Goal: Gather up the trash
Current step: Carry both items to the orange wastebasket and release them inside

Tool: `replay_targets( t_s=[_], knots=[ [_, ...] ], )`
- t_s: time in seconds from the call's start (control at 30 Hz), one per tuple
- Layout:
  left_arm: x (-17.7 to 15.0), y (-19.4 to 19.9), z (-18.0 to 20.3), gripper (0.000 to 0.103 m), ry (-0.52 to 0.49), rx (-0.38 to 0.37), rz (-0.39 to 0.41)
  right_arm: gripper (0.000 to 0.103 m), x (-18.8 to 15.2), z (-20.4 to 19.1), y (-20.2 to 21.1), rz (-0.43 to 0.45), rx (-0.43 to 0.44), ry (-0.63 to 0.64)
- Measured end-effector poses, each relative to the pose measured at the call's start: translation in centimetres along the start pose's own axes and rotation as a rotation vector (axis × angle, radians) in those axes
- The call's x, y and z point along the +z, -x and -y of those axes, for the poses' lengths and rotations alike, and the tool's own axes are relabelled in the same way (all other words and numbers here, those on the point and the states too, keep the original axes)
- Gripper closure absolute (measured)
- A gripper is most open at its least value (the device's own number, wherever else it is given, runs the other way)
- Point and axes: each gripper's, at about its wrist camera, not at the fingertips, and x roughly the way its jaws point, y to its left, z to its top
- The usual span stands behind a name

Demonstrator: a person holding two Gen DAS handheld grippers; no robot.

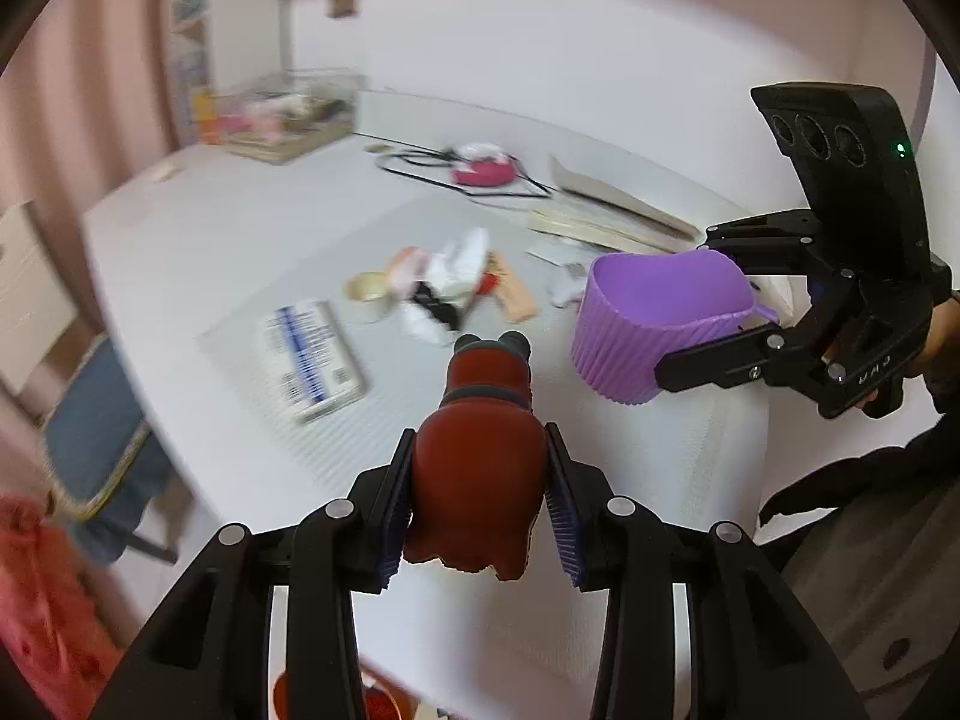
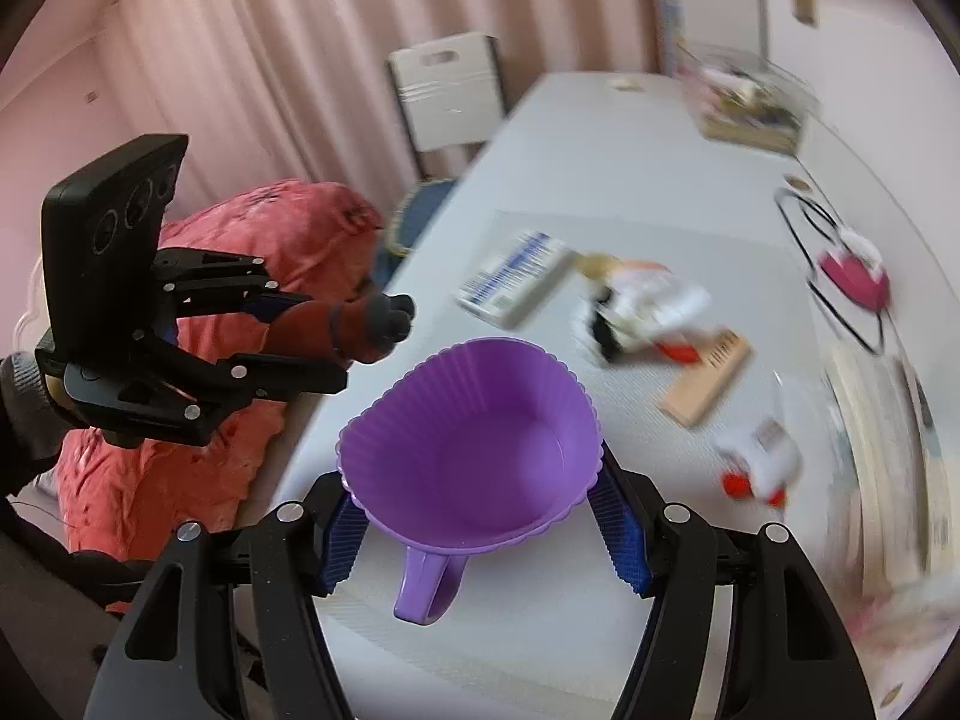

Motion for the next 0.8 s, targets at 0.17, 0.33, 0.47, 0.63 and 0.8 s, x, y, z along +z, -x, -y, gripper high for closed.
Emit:
replay_targets(
  t_s=[0.17,0.33,0.47,0.63,0.8],
  knots=[
    [-2.6,3.9,-1.1,0.061,0.105,0.100,0.025,0.037,2.4,-3.3,-1.0,0.003,0.084,0.090],
    [-6.0,7.1,-2.7,0.061,0.224,0.182,0.031,0.037,4.7,-7.7,-3.3,-0.024,0.179,0.188],
    [-9.1,9.6,-4.2,0.061,0.312,0.245,0.028,0.037,5.9,-11.4,-5.2,-0.046,0.239,0.246],
    [-12.1,11.1,-6.1,0.061,0.402,0.291,0.020,0.037,6.8,-16.4,-8.2,-0.086,0.308,0.317],
    [-15.2,12.2,-8.3,0.061,0.479,0.313,0.009,0.037,7.3,-21.0,-11.2,-0.125,0.358,0.374]
  ],
)
